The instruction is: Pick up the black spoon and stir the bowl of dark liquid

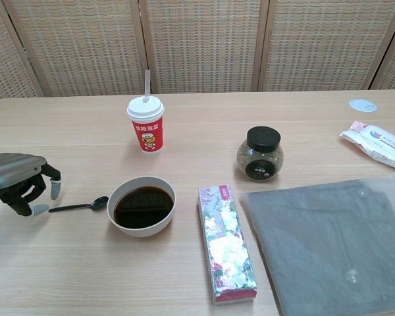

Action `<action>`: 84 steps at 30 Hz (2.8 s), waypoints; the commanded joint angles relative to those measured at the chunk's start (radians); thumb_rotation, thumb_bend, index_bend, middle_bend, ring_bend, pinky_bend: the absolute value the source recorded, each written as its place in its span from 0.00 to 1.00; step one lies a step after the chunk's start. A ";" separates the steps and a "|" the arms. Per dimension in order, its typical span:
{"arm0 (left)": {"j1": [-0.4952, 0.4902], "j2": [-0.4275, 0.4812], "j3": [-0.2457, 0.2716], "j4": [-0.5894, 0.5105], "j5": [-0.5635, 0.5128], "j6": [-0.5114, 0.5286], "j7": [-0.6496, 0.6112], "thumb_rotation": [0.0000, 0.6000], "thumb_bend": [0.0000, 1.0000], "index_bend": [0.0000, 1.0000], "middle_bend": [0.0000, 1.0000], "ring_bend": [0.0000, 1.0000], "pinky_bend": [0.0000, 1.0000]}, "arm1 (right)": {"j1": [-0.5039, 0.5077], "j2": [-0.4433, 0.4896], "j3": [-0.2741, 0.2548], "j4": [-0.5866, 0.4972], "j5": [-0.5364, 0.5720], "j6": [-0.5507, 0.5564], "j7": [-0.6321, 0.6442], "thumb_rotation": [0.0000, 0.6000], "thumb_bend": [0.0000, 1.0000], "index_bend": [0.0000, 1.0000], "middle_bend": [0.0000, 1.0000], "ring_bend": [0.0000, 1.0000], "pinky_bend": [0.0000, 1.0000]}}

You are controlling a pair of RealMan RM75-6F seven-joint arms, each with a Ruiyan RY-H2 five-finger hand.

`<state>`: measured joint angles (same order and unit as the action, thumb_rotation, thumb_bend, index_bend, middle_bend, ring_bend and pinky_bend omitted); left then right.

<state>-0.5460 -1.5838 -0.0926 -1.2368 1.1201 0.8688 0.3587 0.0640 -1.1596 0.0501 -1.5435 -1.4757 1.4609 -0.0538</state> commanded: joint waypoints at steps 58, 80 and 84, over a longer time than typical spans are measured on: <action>-0.040 -0.069 0.010 0.081 -0.122 -0.039 0.049 1.00 0.38 0.56 0.82 0.79 0.79 | -0.027 0.002 -0.002 -0.002 0.018 0.009 0.002 1.00 0.09 0.30 0.26 0.11 0.21; -0.051 0.028 0.010 0.010 -0.051 0.026 0.068 1.00 0.42 0.62 0.84 0.79 0.79 | -0.036 0.003 -0.004 -0.001 0.006 0.022 0.014 1.00 0.09 0.30 0.26 0.11 0.21; -0.066 0.089 0.007 -0.045 0.001 0.063 0.096 1.00 0.42 0.63 0.84 0.79 0.79 | -0.038 0.007 -0.004 -0.002 0.000 0.028 0.015 1.00 0.09 0.30 0.26 0.11 0.21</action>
<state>-0.6027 -1.5209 -0.0838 -1.2574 1.0960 0.9123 0.4394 0.0265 -1.1528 0.0460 -1.5457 -1.4750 1.4883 -0.0386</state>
